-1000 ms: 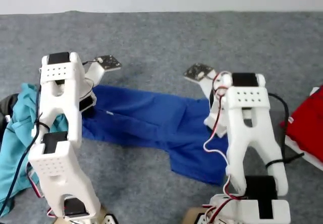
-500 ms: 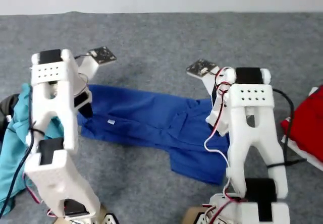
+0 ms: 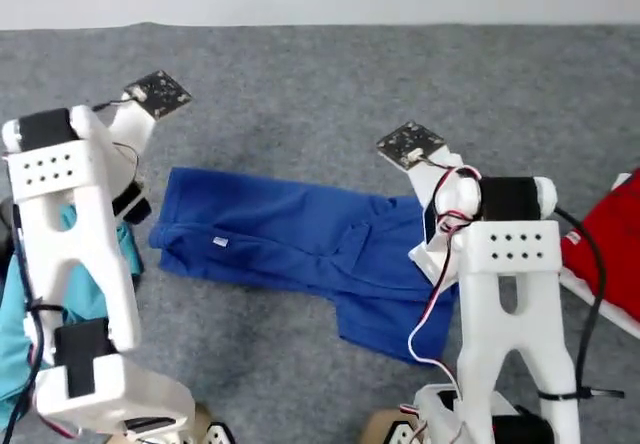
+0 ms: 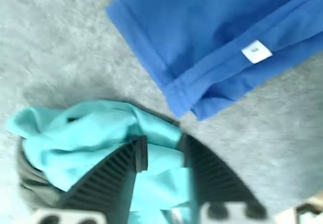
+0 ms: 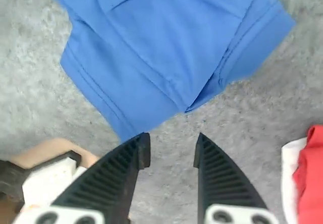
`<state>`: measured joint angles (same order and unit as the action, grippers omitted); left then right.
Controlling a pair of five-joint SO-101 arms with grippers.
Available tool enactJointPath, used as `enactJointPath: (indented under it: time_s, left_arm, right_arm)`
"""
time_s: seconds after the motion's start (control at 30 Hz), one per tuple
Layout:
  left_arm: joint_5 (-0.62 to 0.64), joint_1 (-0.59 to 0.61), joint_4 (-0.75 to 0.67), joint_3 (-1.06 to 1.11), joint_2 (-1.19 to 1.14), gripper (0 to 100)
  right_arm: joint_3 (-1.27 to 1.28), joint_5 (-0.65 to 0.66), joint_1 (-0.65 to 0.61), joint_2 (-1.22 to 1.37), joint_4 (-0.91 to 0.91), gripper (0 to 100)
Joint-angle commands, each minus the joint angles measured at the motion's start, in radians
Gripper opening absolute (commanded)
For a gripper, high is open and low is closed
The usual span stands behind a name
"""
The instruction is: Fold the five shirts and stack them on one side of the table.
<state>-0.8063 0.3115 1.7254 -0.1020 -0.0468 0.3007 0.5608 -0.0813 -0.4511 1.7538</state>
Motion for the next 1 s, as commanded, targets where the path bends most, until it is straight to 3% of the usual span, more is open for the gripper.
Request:
enactJointPath:
  time_s: [0.0,0.17,0.33,0.5,0.67,0.97]
  left_arm:
    - [0.1,-0.044,-0.017,0.038,0.049,0]
    - [0.313,-0.118,-0.164,0.067,-0.06,1]
    - [0.359,-0.206,-0.262,0.054,-0.242,1]
    - [0.351,-0.221,-0.146,0.005,-0.436,1]
    - [0.25,-0.193,0.029,-0.001,-0.532,1]
    - [0.221,-0.132,0.031,0.008,-0.413,1]
  right_arm:
    - [-0.006,-0.072,-0.004,-0.039,0.008,15.4]
    - [-0.005,-0.152,-0.002,-0.047,0.005,15.4]
    - [-0.005,-0.178,-0.001,-0.048,0.019,15.4]
    - [-0.008,-0.178,0.002,-0.048,0.03,15.4]
    - [-0.009,-0.176,0.071,-0.048,0.027,15.4]
    - [-0.011,-0.176,0.107,-0.048,0.031,15.4]
